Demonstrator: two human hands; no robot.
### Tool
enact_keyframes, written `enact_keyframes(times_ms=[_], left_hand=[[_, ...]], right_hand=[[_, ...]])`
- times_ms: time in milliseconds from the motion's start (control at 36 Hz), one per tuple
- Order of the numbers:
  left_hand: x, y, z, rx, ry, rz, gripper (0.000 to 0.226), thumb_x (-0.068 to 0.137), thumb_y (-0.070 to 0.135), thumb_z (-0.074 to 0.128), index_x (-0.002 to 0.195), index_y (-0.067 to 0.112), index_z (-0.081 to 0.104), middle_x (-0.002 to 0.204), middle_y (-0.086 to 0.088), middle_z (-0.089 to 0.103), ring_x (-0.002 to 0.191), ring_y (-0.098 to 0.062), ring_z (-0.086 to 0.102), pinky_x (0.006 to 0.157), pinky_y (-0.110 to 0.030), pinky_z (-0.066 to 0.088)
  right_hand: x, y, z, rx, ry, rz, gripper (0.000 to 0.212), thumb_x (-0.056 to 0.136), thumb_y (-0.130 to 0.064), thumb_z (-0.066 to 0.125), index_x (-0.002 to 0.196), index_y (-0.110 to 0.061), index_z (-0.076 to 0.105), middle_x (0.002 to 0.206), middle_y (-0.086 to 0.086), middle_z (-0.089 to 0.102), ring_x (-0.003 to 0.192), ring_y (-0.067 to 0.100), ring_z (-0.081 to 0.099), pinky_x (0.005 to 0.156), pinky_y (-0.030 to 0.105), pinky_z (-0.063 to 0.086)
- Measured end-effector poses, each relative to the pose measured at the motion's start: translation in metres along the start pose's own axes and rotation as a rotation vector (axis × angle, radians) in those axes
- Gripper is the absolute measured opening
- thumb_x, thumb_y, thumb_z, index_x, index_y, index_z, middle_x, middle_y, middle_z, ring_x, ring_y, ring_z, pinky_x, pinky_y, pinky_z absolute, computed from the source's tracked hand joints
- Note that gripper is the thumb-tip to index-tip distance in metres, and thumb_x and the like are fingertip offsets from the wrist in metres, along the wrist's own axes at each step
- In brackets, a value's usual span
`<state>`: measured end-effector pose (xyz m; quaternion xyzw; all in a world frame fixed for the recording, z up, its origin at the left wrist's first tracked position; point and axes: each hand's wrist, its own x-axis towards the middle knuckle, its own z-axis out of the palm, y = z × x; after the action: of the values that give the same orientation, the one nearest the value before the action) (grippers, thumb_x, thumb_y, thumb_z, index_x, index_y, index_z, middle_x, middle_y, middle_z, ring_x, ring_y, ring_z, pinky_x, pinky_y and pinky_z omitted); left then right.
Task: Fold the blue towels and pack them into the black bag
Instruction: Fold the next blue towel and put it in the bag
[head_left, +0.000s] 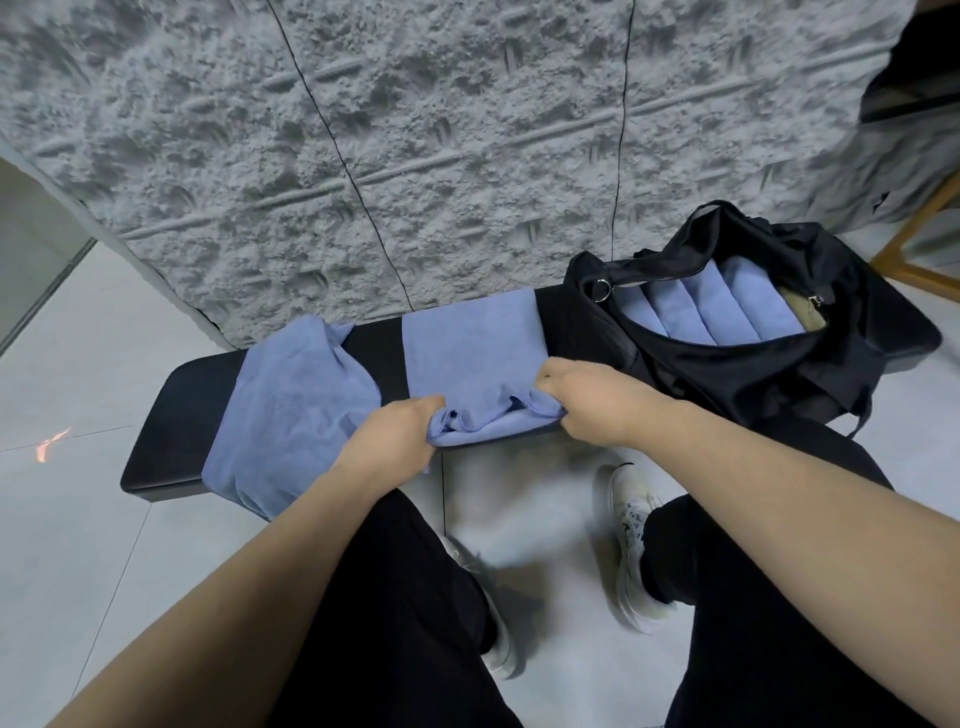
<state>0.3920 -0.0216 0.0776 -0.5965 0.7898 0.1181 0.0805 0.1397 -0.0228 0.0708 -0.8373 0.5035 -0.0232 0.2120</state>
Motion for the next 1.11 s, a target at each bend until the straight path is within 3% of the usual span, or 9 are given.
enact_keyframes(times_ms=[194,333,417,556,694,833,944,1028,1111], left_hand=[[-0.0049,-0.0061,0.0023,-0.055,0.105,0.010,0.026,0.081,-0.001,0.050,0.079,0.019,0.034,0.069,0.003,0.040,0.061,-0.021,0.039,0.052,-0.030,0.025],[-0.0071,-0.0040,0.0006,-0.082,0.088,0.025,0.015,0.088,0.018,0.056,0.100,0.016,0.047,0.081,0.001,0.055,0.077,-0.024,0.055,0.071,-0.040,0.047],[-0.0068,-0.0044,0.0014,-0.086,0.090,0.030,0.014,0.088,0.021,0.057,0.099,0.017,0.048,0.082,0.002,0.056,0.078,-0.023,0.055,0.072,-0.041,0.048],[-0.0061,-0.0039,0.0037,-0.084,0.124,0.045,0.016,0.088,0.028,0.058,0.093,0.017,0.048,0.080,0.002,0.058,0.074,-0.021,0.056,0.062,-0.034,0.043],[-0.0065,-0.0057,0.0034,-0.129,0.126,0.069,0.049,0.073,0.065,0.072,0.091,0.022,0.055,0.077,0.007,0.062,0.072,-0.013,0.057,0.065,-0.032,0.047],[-0.0044,-0.0017,0.0052,-0.052,0.148,0.053,0.023,0.084,0.021,0.057,0.068,0.015,0.041,0.066,0.001,0.048,0.060,-0.018,0.044,0.049,-0.029,0.028],[-0.0039,-0.0055,0.0018,-0.136,0.124,0.020,0.012,0.083,0.017,0.062,0.078,0.014,0.051,0.079,0.007,0.048,0.066,-0.018,0.054,0.053,-0.024,0.034],[-0.0056,-0.0035,-0.0025,-0.230,0.041,-0.003,0.027,0.072,0.006,0.068,0.077,0.018,0.044,0.077,0.007,0.057,0.066,-0.015,0.051,0.055,-0.026,0.033],[-0.0073,-0.0029,-0.0025,-0.295,-0.026,-0.029,0.030,0.076,0.000,0.056,0.076,0.023,0.037,0.064,0.003,0.069,0.064,-0.016,0.053,0.057,-0.030,0.039]], right_hand=[[-0.0017,0.0006,0.0010,0.025,0.012,0.024,0.019,0.079,-0.002,0.047,0.078,-0.019,0.042,0.084,0.000,0.051,0.078,0.025,0.051,0.070,0.039,0.043],[-0.0077,0.0033,-0.0017,0.007,0.058,0.020,0.026,0.082,-0.039,0.059,0.074,-0.025,0.040,0.074,-0.004,0.054,0.069,0.018,0.051,0.059,0.034,0.039],[-0.0061,0.0035,0.0009,-0.069,0.018,0.025,0.037,0.081,-0.053,0.064,0.073,-0.025,0.042,0.076,-0.005,0.055,0.068,0.016,0.051,0.058,0.033,0.038],[-0.0033,-0.0004,0.0014,-0.168,-0.007,0.051,0.026,0.080,-0.032,0.064,0.085,-0.009,0.053,0.080,-0.003,0.045,0.073,0.023,0.052,0.061,0.035,0.040],[-0.0009,0.0011,0.0012,-0.051,-0.049,0.027,0.017,0.078,-0.014,0.063,0.093,-0.013,0.055,0.099,-0.003,0.050,0.093,0.020,0.047,0.081,0.035,0.045],[0.0012,-0.0020,0.0019,0.047,-0.047,0.061,0.020,0.078,0.003,0.047,0.081,-0.017,0.043,0.085,0.003,0.055,0.081,0.029,0.055,0.064,0.035,0.039],[-0.0008,-0.0036,-0.0004,0.064,0.001,0.025,0.026,0.080,0.000,0.050,0.077,-0.022,0.038,0.080,-0.002,0.052,0.076,0.025,0.050,0.062,0.035,0.037],[-0.0060,-0.0046,-0.0046,0.078,0.025,0.032,0.030,0.084,-0.012,0.059,0.075,-0.025,0.033,0.073,-0.006,0.049,0.069,0.022,0.047,0.052,0.030,0.030],[-0.0080,-0.0048,-0.0053,0.031,0.052,0.035,0.027,0.085,-0.021,0.062,0.084,-0.023,0.035,0.070,-0.004,0.049,0.068,0.026,0.049,0.049,0.032,0.027]])
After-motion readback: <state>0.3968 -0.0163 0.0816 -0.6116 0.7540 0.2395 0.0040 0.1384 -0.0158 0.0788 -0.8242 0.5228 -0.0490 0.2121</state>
